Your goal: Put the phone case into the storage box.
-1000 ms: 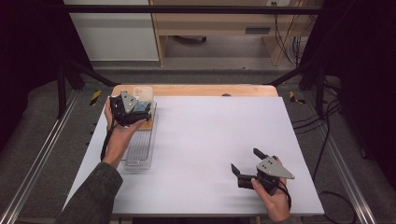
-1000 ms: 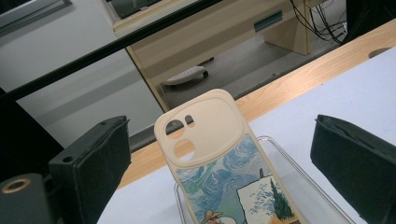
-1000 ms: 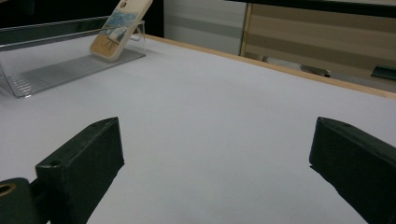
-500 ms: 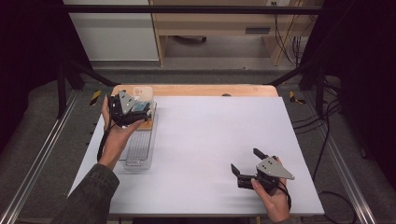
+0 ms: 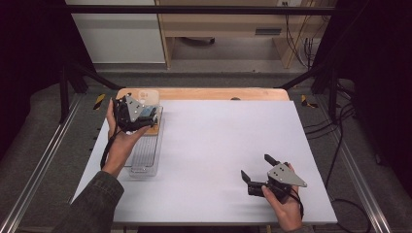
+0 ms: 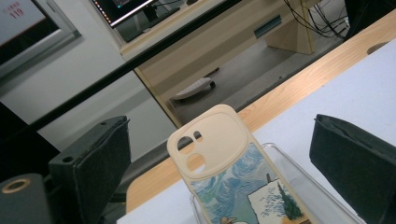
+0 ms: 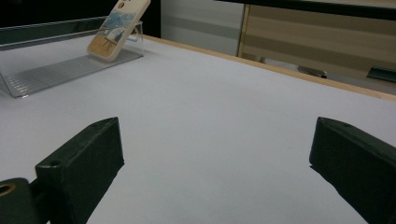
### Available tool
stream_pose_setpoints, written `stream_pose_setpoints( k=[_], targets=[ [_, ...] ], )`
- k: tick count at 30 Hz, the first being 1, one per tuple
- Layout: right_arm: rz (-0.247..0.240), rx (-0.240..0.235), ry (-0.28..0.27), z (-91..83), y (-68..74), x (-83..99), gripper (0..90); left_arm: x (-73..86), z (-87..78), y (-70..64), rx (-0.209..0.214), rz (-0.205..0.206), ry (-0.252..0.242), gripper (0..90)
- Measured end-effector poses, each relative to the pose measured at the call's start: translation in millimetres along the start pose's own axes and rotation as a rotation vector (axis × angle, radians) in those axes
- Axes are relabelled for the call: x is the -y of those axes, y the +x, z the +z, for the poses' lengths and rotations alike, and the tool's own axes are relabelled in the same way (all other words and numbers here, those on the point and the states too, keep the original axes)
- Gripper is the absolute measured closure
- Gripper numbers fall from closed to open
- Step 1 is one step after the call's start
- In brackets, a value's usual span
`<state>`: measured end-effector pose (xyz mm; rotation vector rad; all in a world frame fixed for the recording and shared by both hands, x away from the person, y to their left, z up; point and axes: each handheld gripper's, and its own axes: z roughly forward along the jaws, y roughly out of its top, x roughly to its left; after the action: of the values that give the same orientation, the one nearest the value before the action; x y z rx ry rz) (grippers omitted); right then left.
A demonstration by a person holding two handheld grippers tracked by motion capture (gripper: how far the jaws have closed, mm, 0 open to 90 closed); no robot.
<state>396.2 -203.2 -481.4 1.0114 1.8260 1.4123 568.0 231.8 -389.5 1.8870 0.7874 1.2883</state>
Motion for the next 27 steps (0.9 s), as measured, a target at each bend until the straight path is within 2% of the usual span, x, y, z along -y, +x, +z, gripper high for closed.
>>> stream_pose_setpoints(
  k=[17, 19, 27],
  targets=[
    [-0.01, -0.003, 0.005, 1.2, 1.5, 0.3, 2.7, -5.4, -8.7, -9.1, 0.006, 0.085, -0.019, 4.7],
    [-0.012, -0.002, 0.006, 1.3, 1.4, 0.4, 2.7, -5.4, -10.1, -9.8, 0.006, 0.107, -0.025, 3.6],
    [-0.018, 0.004, 0.006, 2.9, 3.3, -0.2, 2.5, -5.7, -15.1, -14.6, 0.015, 0.109, -0.041, 2.4]
  ],
)
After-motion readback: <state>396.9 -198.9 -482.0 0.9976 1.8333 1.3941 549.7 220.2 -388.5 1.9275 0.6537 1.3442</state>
